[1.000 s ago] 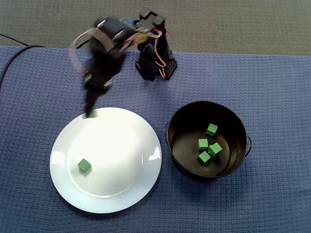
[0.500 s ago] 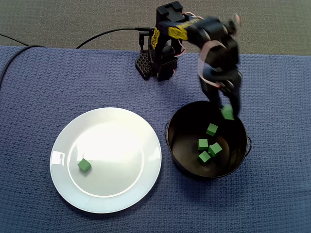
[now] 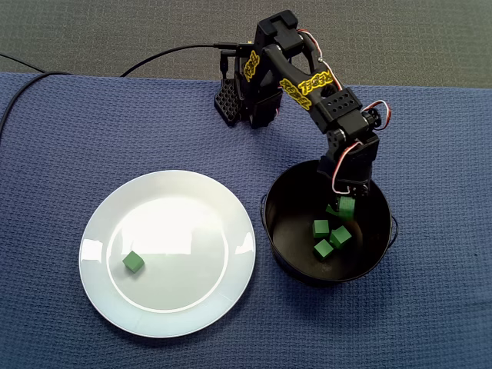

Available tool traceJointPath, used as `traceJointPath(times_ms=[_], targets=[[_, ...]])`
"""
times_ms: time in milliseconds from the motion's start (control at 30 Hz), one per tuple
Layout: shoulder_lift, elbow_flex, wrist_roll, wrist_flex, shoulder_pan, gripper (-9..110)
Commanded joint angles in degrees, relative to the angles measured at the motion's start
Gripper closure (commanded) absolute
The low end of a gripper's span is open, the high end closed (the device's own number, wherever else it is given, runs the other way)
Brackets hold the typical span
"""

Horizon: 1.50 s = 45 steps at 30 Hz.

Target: Pick up the items on the white plate and put them in the black container.

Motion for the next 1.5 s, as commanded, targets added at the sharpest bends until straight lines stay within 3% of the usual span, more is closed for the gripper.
traceJointPath(times_ms=[0,233,400,467,633,833,1000,1467], targets=[[4.7,-5.5,-1.6,6.5,2.1,52],[17.5,-23.9,-23.7,20.2,16.3,50],[21.4,-34.6,-42.4,25.5,33.7,51],[21.4,-35.6,-45.4,22.9,42.0,51],[17.7,-31.4,-44.6,11.2,58.9,51],[8.5,-25.9,-34.6,-1.5,67.9,53],[-2.7,-30.9,-26.1,2.1,70.6,55],[-31.5,-43.0,-31.9,3.3,69.6,59]])
